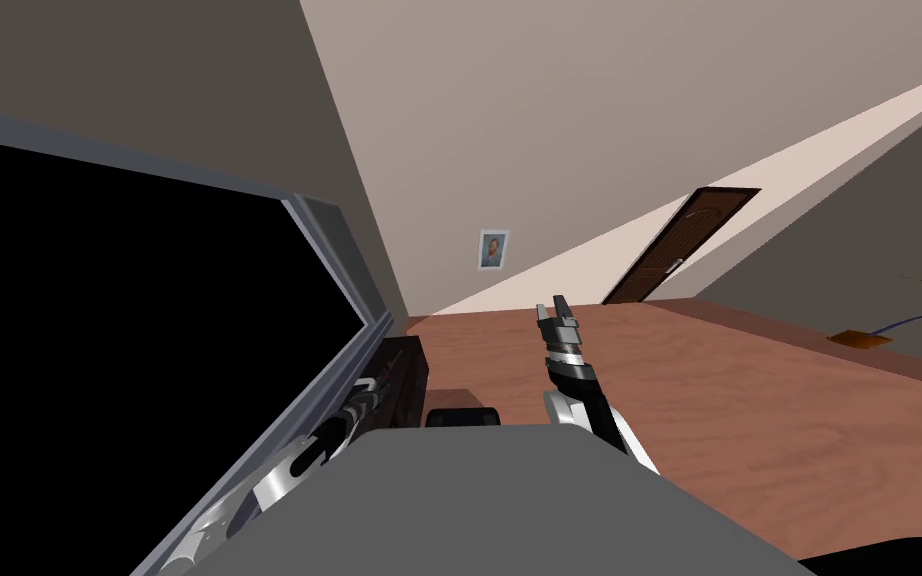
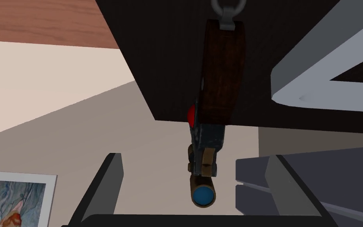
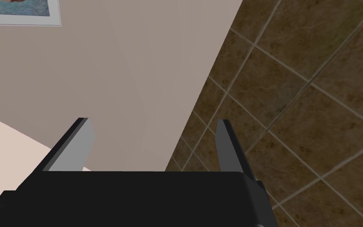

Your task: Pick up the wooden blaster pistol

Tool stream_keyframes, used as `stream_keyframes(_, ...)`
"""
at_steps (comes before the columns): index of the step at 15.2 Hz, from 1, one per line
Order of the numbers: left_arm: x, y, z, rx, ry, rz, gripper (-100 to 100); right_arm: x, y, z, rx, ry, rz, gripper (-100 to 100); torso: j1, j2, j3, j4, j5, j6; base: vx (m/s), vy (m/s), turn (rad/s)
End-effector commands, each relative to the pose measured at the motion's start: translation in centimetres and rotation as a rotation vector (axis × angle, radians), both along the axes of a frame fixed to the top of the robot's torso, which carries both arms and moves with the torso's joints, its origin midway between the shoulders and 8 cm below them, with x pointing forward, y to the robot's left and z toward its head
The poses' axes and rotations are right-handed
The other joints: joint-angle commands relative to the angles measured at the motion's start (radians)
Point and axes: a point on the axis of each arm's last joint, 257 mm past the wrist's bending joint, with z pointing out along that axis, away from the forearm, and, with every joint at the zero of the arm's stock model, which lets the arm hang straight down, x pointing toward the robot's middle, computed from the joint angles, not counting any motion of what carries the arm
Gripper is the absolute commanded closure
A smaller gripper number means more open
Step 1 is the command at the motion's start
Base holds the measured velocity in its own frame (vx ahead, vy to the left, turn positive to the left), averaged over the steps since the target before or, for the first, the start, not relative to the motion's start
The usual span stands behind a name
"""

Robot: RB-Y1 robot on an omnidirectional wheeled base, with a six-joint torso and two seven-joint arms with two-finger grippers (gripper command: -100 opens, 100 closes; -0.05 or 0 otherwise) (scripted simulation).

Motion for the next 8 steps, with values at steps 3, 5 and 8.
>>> stream_keyframes(3, -0.2, 0.8, -1.2, 0.026, 0.021, 0.005, -100, 0.0, 0.0, 0.0, 0.0, 0.0, 0.0, 0, 0.0, 0.0, 0.0, 0.0, 0.0, 0.0, 0.05, -0.006, -0.051)
stream_keyframes(5, 0.0, 0.9, -1.6, 0.025, 0.018, 0.011, -100, 0.0, 0.0, 0.0, 0.0, 0.0, 0.0, 0, 0.001, 0.002, 0.001, 0.0, 0.0, 0.0, 0.008, 0.013, -0.073)
stream_keyframes(8, 0.0, 0.9, -1.7, 0.025, 0.018, 0.012, 100, 0.0, 0.0, 0.0, 0.0, 0.0, 0.0, 0, 0.001, 0.003, 0.002, 0.001, 0.0, 0.0, 0.002, 0.009, -0.036)
